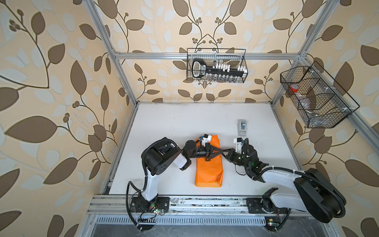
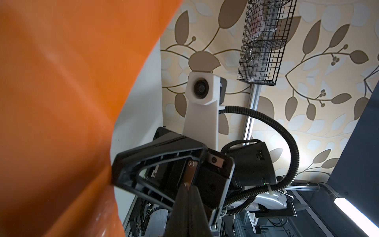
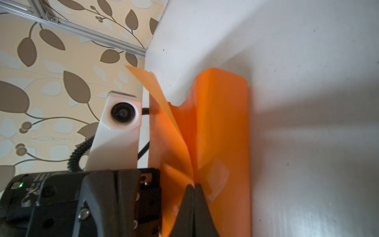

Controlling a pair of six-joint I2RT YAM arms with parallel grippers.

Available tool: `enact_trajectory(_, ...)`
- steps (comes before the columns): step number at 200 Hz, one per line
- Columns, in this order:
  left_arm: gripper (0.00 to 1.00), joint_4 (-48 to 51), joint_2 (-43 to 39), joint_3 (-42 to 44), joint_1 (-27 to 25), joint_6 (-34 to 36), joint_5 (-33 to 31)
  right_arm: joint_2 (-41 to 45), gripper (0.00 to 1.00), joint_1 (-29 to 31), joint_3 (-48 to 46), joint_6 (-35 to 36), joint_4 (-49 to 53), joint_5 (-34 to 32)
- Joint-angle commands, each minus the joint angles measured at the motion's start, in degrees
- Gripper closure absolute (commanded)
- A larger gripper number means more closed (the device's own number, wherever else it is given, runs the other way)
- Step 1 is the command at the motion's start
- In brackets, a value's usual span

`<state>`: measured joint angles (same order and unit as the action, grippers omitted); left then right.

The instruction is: Wrap the gift box in paper

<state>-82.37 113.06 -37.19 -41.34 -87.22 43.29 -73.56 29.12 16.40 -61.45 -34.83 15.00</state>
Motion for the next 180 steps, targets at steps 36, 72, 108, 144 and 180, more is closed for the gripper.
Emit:
enact_trajectory(36, 1.00, 0.3, 0.5, 0.1, -0.8, -0.1, 0.4, -3.5, 0.99, 1.3, 0.5, -1.6, -3.7, -1.2)
enact_trajectory(72, 1.00, 0.3, 0.6, 0.2, -0.9, -0.1, 0.4, -3.8, 0.99, 0.6, 0.6, -1.6, -3.5, -1.2)
enact_trajectory(108, 1.00, 0.3, 0.6, 0.2, -1.0, -0.1, 0.4, -3.9, 1.00, -0.2, 0.2, -1.4, -3.4, -1.0)
enact_trajectory(144, 1.00, 0.3, 0.7, 0.0, -1.0, -0.2, 0.4, -4.4, 0.99, -0.4, 0.4, -1.5, -3.9, -0.7)
enact_trajectory(180, 1.00, 0.3, 0.8, -0.1, -1.0, -0.2, 0.4, -6.6, 1.00, 0.0, 0.7, -1.9, -5.4, -0.4)
